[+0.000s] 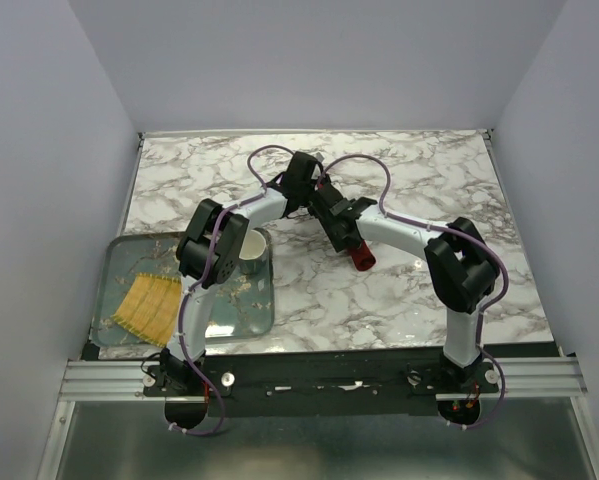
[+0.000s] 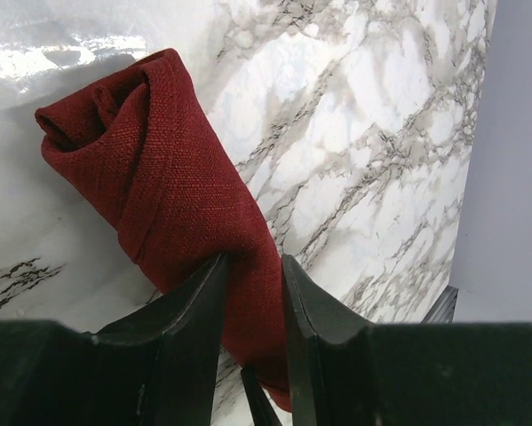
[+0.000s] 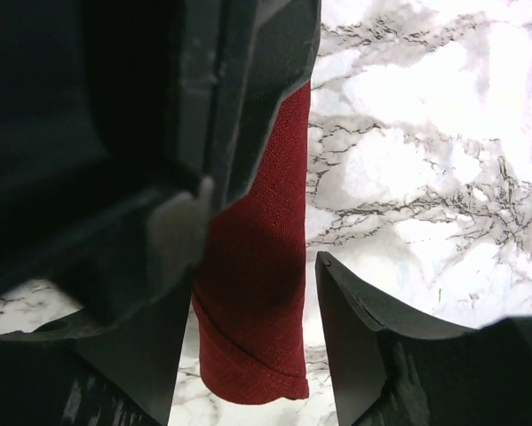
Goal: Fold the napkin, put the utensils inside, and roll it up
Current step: Roll the napkin with the utensil
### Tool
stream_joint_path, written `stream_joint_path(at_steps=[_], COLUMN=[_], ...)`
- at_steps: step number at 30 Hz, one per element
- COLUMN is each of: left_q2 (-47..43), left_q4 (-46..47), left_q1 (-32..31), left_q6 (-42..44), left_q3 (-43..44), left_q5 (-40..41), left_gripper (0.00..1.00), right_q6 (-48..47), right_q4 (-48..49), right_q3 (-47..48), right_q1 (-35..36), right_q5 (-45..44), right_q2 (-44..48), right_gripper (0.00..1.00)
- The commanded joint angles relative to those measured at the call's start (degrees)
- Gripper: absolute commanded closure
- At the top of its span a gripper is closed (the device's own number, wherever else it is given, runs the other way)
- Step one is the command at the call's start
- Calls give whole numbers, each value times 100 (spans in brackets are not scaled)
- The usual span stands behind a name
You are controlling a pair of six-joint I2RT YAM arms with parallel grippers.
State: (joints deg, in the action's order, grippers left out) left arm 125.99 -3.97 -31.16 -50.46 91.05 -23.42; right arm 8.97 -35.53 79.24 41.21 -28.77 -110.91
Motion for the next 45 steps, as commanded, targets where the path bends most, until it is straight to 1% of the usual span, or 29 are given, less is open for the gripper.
stream_joint_path(at_steps=[1,2,3,4,9,14,17,18,20,21,23,24,26,28,30,35,37,41,45], left_q2=[-66,-58,-66,-66,-40,-40,-57,-57,-92,-101,-145,-163,-224,-268,-268,-426,-479,-699,-945], left_q4=[36,36,28,28,27,45,36,28,-16,-34,-78,-78,-192,-410,-578,-912,-1149,-1212,-1282], left_q1=[31,39,40,48,48,48,57,66,75,75,92,101,110,119,180,338,347,347,303], left_q6=[10,10,10,18,18,1,18,36,53,106,132,133,220,343,387,483,589,712,976], left_q3=[-43,-43,-43,-43,-25,-52,-60,-52,-52,-52,-52,-43,53,176,466,966,1108,925,564], left_q5=[-110,-119,-119,-110,-128,-137,-128,-128,-102,-84,-58,-40,4,92,22,-40,-31,-31,30], left_gripper=[60,61,60,60,60,60,60,60,60,60,59,58,56,53,52,45,45,45,47], right_q6=[35,17,17,17,61,87,122,131,131,131,122,114,114,105,122,368,456,728,966], right_q4=[186,204,230,248,371,450,529,547,564,591,643,722,793,846,985,1206,1294,1610,1996], right_q3=[-198,-199,-199,-199,-321,-401,-497,-506,-524,-533,-620,-655,-726,-761,-848,-998,-1077,-1306,-1525], right_q1=[10,1,-16,-25,-61,-113,-183,-236,-289,-333,-464,-517,-623,-693,-772,-1282,-1448,-1826,-2126], right_q5=[-129,-111,-85,-41,258,504,566,566,575,601,784,864,1101,1295,1777,3103,3377,4500,5258], right_q2=[-159,-150,-150,-185,-168,-273,-273,-264,-247,-238,-124,-80,43,113,201,211,210,219,237], right_gripper=[37,39,43,43,33,32,33,36,39,43,49,54,57,57,57,58,57,57,56])
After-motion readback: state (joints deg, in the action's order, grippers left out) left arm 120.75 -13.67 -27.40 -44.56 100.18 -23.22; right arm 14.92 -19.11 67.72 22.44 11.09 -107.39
